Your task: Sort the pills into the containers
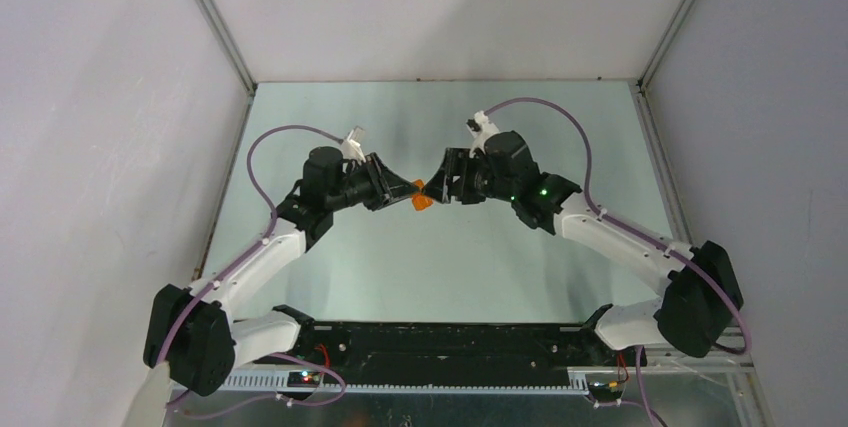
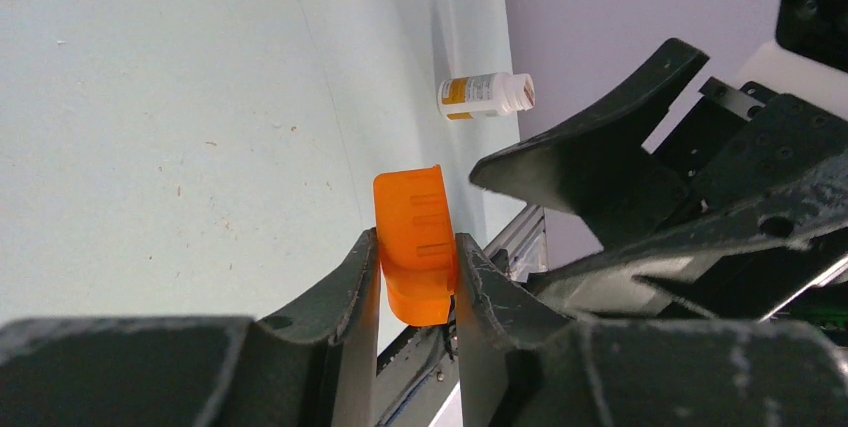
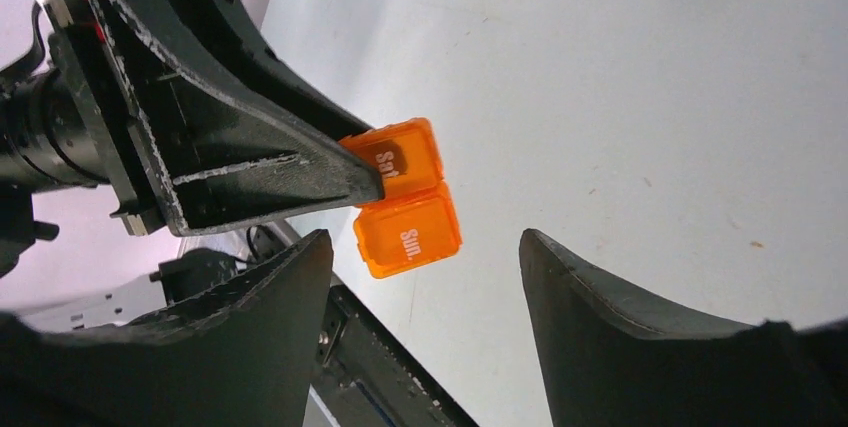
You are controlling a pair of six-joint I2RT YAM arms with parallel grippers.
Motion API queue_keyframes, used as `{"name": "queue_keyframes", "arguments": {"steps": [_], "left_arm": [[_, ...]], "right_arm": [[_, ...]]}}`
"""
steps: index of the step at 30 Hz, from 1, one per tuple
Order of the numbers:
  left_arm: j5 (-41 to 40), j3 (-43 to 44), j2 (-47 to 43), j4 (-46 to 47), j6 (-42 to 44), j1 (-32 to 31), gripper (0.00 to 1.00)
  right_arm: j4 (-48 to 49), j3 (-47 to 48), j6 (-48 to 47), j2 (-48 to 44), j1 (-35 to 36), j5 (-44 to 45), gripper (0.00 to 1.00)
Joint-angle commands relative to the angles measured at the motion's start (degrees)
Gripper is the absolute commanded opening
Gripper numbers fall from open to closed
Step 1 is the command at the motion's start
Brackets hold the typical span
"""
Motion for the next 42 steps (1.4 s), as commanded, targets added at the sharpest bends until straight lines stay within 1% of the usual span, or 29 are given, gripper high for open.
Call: {"name": "queue_keyframes", "arguments": {"steps": [1, 3, 5, 6, 7, 8, 10, 14, 20, 28, 34, 38, 39, 41, 42], "left_arm": [[-0.1, 2.7, 0.1, 0.5, 1.7, -0.2, 0.0], [-0.1, 2.8, 0.4, 0.5, 1.7, -0.2, 0.0], [-0.1, 3.0, 0.8, 0.5, 1.7, -0.2, 0.0], [-0.1, 3.1, 0.9, 0.5, 1.6, -0.2, 0.0], [-0.1, 3.2, 1.2, 0.5, 1.6, -0.2, 0.0], [-0.1, 3.3, 1.2, 0.4, 1.6, -0.2, 0.0], [-0.1, 3.5, 1.3, 0.4, 1.6, -0.2, 0.0], [-0.1, 3.5, 1.3, 0.4, 1.6, -0.2, 0.0], [-0.2, 3.1, 0.6, 0.4, 1.7, -0.2, 0.0], [-1.0, 2.6, -0.1, 1.0, 2.4, -0.2, 0.0], [-1.1, 1.8, -0.4, 1.8, 3.0, -0.2, 0.0], [-1.4, 1.3, -1.0, 2.7, 3.2, -0.2, 0.0], [-1.3, 1.3, -1.1, 2.9, 3.2, -0.2, 0.0], [-1.3, 1.2, -1.3, 3.0, 3.3, -0.2, 0.0], [-1.3, 1.2, -1.4, 3.0, 3.3, -0.2, 0.0]], "right_arm": [[1.1, -1.3, 0.9, -2.8, -1.3, 4.8, 0.72], [0.7, -1.3, -0.2, -3.1, -1.4, 5.0, 0.7], [1.7, -1.3, -3.1, -3.5, -0.7, 3.2, 0.74], [2.6, -1.2, -5.6, -3.6, 0.3, 2.5, 0.8], [3.1, -1.2, -6.9, -3.7, 0.9, 1.5, 0.83], [3.6, -1.2, -9.0, -3.8, 2.4, 2.4, 0.88], [3.5, -0.9, -11.1, -3.7, 4.6, 5.0, 0.93], [-0.6, 1.9, -12.5, -1.3, 6.8, 10.4, 0.94], [-3.5, 3.7, -13.0, 0.3, 7.5, 17.2, 0.92], [-6.9, 3.7, -13.5, 0.9, 6.3, 20.3, 0.85], [-8.7, 3.8, -8.7, -1.0, 4.0, 23.6, 0.8], [-9.7, 3.7, -6.4, 0.1, 3.1, 24.0, 0.75], [-10.1, 3.7, -6.0, 0.4, 3.0, 23.7, 0.71], [-10.6, 3.7, -4.5, 1.5, 2.4, 22.9, 0.57], [-10.6, 3.7, -3.9, 2.1, 2.2, 22.0, 0.43]]}}
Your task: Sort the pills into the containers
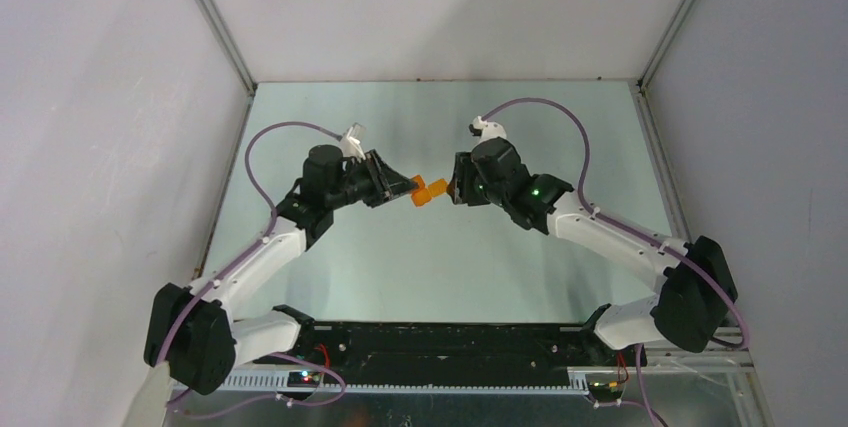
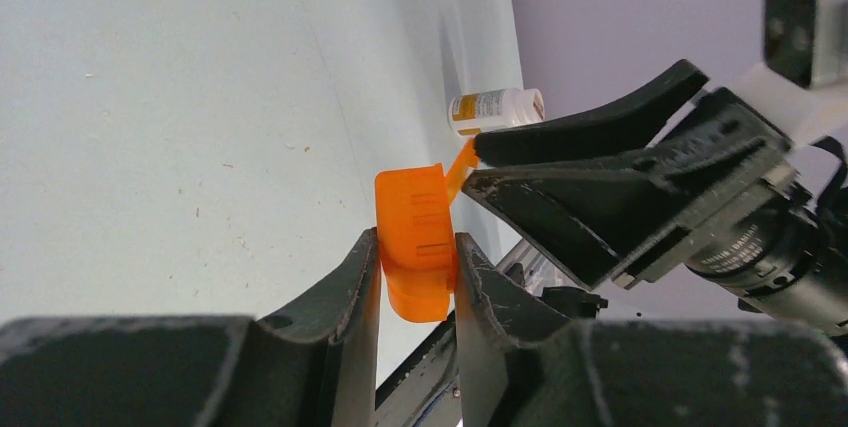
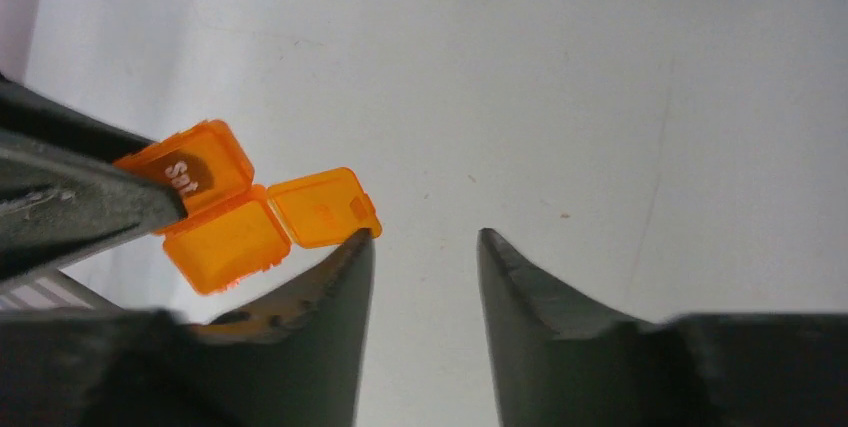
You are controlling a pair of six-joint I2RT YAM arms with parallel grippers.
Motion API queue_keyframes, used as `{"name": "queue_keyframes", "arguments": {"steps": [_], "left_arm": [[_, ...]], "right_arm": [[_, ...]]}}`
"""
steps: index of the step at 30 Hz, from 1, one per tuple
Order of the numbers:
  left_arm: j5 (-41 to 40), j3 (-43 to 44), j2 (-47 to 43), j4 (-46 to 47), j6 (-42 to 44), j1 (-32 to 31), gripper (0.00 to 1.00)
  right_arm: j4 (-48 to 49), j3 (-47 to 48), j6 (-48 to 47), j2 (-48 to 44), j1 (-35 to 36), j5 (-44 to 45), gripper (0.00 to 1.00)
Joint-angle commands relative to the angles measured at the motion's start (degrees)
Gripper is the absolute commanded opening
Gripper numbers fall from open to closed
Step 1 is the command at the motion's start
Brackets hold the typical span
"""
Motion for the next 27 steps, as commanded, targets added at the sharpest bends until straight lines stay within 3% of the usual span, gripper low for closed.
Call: {"name": "queue_keyframes", "arguments": {"steps": [1, 2, 5, 9, 12, 19, 23, 27], "left_arm": [[0.7, 0.4, -2.0, 2.7, 1.3, -0.2, 0.0], [0.6, 0.4, -2.0, 2.6, 1.3, -0.2, 0.0], [0.5, 0.3, -2.2, 2.6, 1.3, -0.2, 0.0], [0.2, 0.3, -2.5, 2.1, 1.4, -0.2, 0.0], [-0.3, 0.5, -2.8, 1.6, 1.7, -0.2, 0.0], [-1.6, 0.6, -2.7, 1.3, 1.5, -0.2, 0.0], [-1.5, 0.7, -2.0, 1.7, 0.8, -0.2, 0.0], [-1.7, 0.8, -2.2, 1.6, 0.6, -0.2, 0.0]], "right_arm": [[-1.4, 1.9, 4.1, 1.8, -1.0, -1.6, 0.38], [-1.1, 1.9, 4.6, 2.2, -1.2, -2.5, 0.32], [-0.3, 1.9, 5.1, 1.9, -2.0, -6.6, 0.29], [1.1, 1.8, 5.3, -0.2, -3.3, -10.7, 0.4], [3.4, 0.4, 4.3, -2.2, -4.5, -14.4, 0.57], [8.9, -0.7, 5.5, -6.6, -5.9, -15.8, 0.79], [11.9, -0.7, 4.7, -6.6, -6.1, -19.6, 0.84], [11.0, -0.8, 2.8, -4.1, -6.1, -23.9, 0.82]]}}
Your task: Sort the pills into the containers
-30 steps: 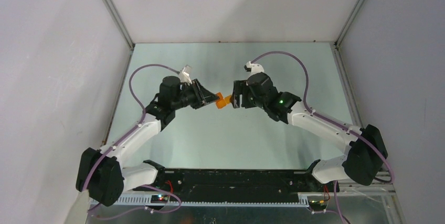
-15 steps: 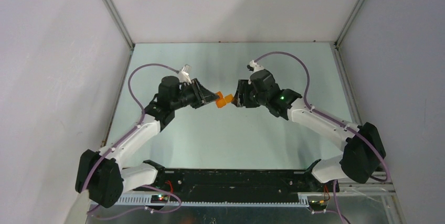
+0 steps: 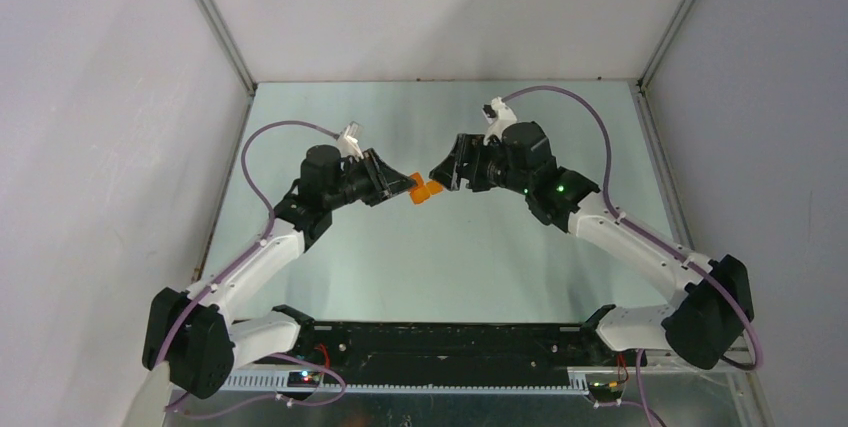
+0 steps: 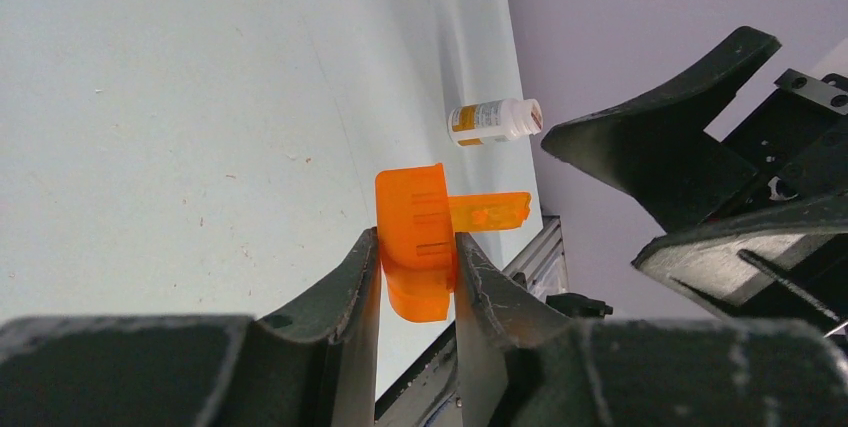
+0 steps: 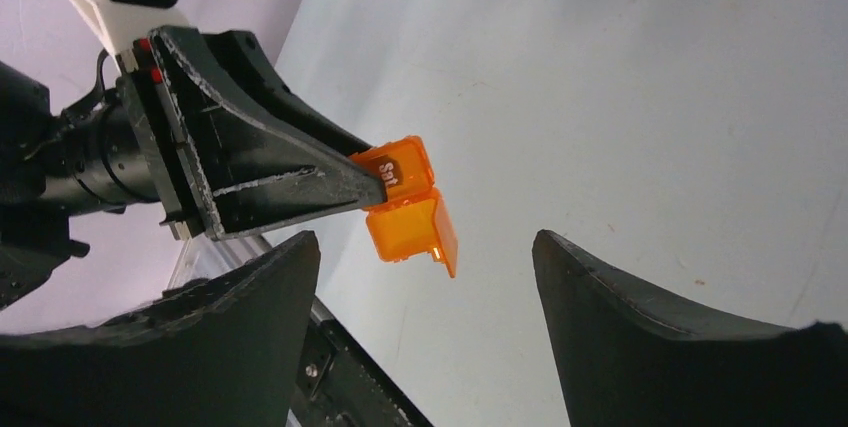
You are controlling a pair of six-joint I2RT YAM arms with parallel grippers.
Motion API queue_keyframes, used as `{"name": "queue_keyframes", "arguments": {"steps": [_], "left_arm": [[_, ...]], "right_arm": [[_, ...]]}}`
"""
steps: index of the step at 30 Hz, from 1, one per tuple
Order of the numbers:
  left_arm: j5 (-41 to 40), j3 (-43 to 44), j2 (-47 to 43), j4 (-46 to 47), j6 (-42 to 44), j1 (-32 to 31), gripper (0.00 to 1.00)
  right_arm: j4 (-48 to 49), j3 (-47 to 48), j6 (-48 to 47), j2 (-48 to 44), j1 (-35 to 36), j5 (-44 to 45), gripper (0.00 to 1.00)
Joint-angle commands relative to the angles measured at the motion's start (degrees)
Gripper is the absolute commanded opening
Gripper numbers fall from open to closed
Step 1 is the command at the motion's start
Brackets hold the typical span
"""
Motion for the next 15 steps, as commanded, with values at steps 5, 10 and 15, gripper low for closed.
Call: {"name": "queue_keyframes", "arguments": {"steps": [5, 10, 15], "left_arm": [[0.3, 0.7, -0.8, 1.8, 0.2, -0.1, 0.0], [1.0, 0.4, -0.8, 2.6, -0.2, -0.2, 0.0], [1.3, 0.3, -0.9, 2.9, -0.3, -0.2, 0.0]], "right_arm": [[1.8, 0.2, -1.7, 5.1, -0.6, -8.8, 0.52], [2.8, 0.2, -0.4, 7.3, -1.4, -10.8, 0.28], [4.3, 0.2, -0.2, 7.6, -1.7, -10.6, 0.3]]}}
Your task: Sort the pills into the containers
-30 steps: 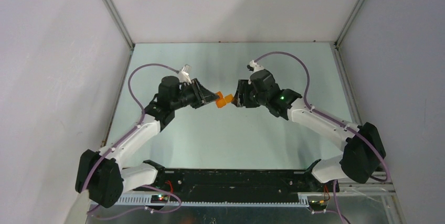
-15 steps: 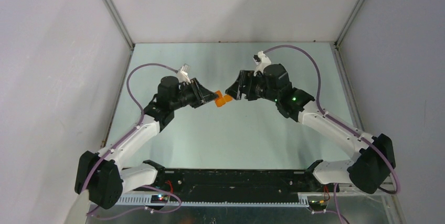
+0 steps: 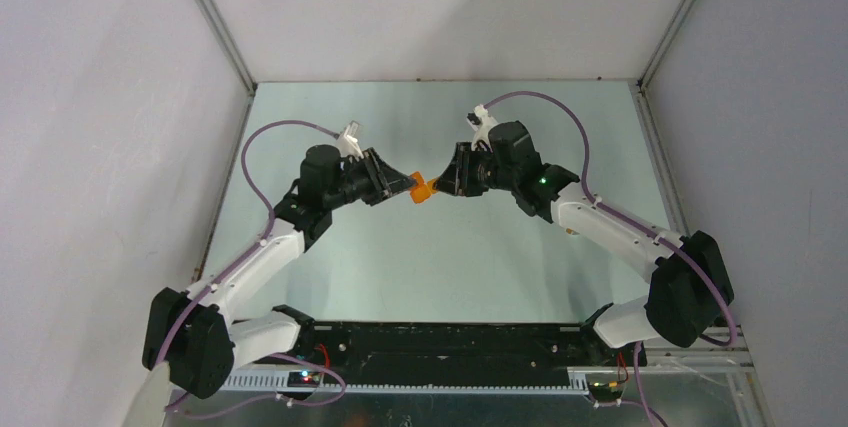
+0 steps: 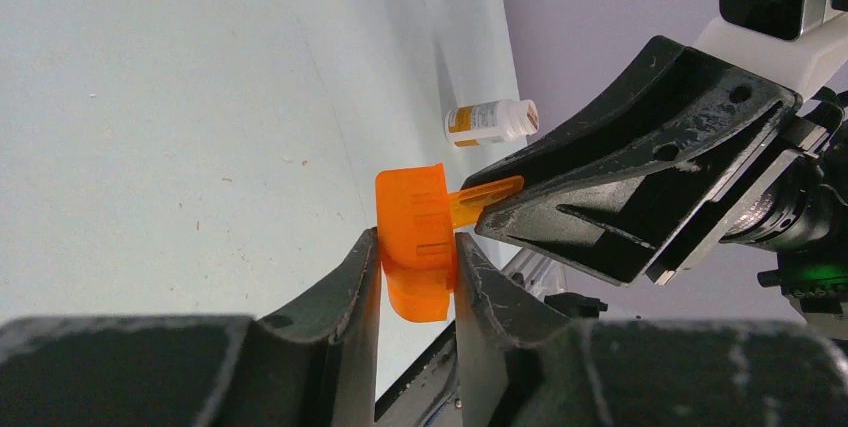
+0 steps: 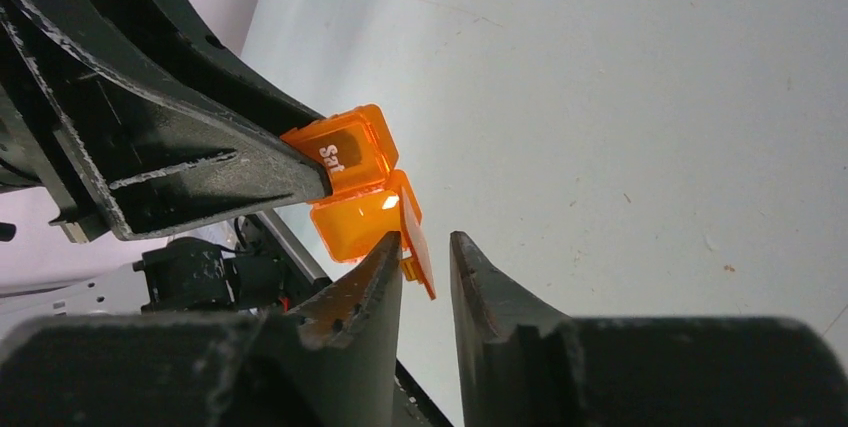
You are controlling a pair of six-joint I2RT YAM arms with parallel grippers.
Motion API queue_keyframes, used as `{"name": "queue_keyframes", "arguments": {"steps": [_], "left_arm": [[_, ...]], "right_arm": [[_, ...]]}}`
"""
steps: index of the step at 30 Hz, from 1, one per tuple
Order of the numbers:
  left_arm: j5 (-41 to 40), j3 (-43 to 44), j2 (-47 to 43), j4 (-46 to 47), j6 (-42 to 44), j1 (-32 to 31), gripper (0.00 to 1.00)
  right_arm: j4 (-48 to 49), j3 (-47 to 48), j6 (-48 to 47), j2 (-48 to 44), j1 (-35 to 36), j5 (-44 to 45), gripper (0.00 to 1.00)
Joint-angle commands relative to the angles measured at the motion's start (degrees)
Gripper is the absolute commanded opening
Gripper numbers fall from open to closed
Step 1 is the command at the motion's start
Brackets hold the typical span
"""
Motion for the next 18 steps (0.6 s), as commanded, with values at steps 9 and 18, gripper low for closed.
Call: {"name": "queue_keyframes", "arguments": {"steps": [9, 18], "left_arm": [[1.8, 0.6, -0.8, 2.7, -0.9, -0.2, 0.03], [-4.6, 1.4, -3.2, -2.5, 2.5, -0.1, 0.99]], "right_arm": [[4.1, 0.3, 0.1, 0.2, -1.0, -3.1, 0.0], [-2.6, 0.2, -4.0, -2.1, -2.0, 2.5, 0.0]]}}
